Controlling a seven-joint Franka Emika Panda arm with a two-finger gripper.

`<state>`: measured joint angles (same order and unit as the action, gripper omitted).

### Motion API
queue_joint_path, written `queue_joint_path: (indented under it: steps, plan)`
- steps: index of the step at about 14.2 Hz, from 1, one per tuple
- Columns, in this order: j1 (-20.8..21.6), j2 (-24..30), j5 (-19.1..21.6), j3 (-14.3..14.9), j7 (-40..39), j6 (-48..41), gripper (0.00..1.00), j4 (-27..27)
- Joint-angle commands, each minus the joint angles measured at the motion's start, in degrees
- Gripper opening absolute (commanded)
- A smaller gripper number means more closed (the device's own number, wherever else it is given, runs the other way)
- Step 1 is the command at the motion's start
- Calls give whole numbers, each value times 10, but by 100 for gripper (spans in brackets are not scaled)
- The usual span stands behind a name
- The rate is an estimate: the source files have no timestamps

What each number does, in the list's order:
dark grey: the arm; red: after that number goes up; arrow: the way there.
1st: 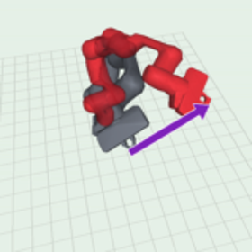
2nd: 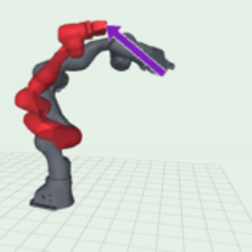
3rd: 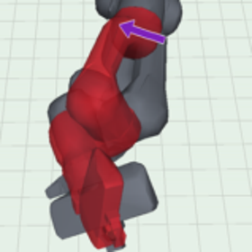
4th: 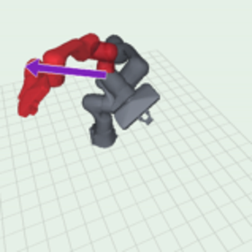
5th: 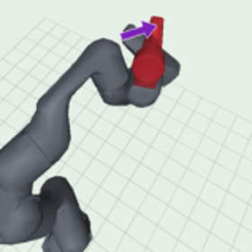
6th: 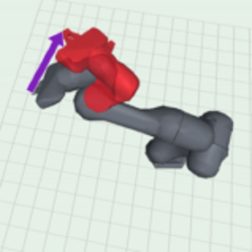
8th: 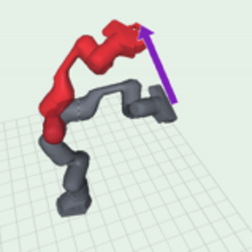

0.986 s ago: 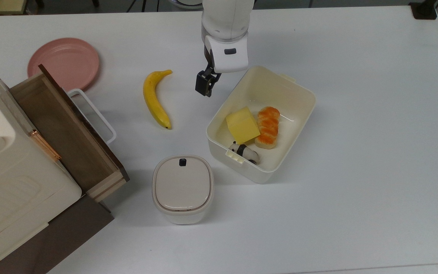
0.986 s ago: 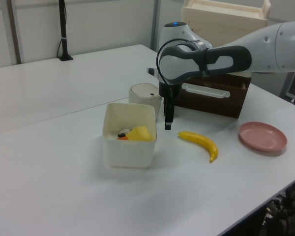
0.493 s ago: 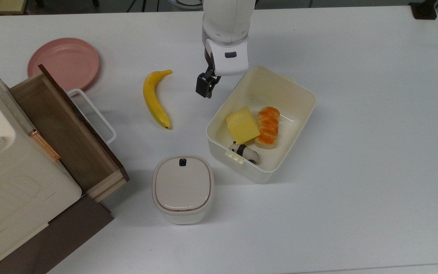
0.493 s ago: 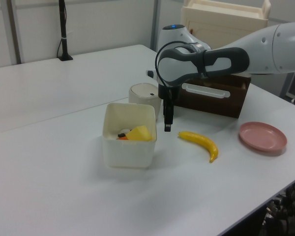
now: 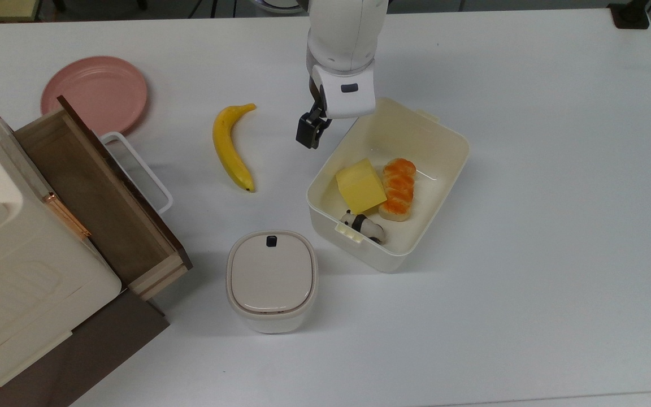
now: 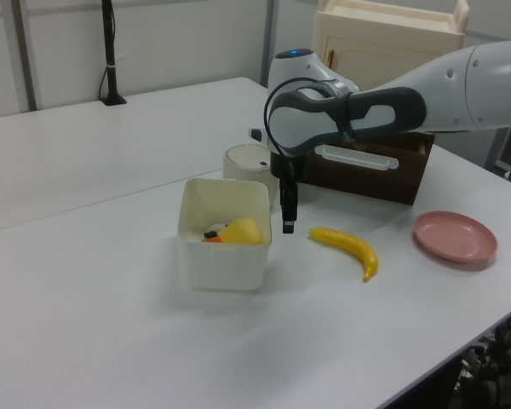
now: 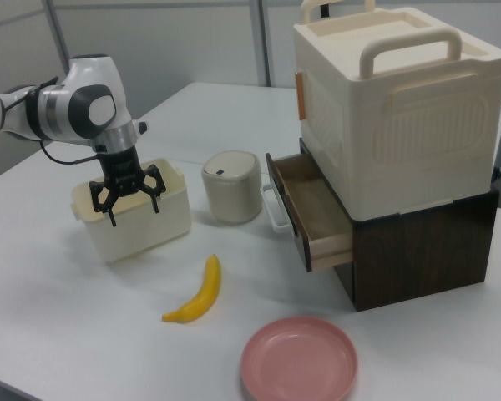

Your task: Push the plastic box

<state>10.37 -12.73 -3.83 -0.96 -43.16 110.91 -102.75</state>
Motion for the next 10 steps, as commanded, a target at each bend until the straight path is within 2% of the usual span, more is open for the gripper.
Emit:
queue_joint_path:
  steps: [1, 10]
  plan:
    - [6, 2, -10, 3, -1, 10, 100, -1]
    - [18, -16, -11, 3, -1, 11, 100, 19]
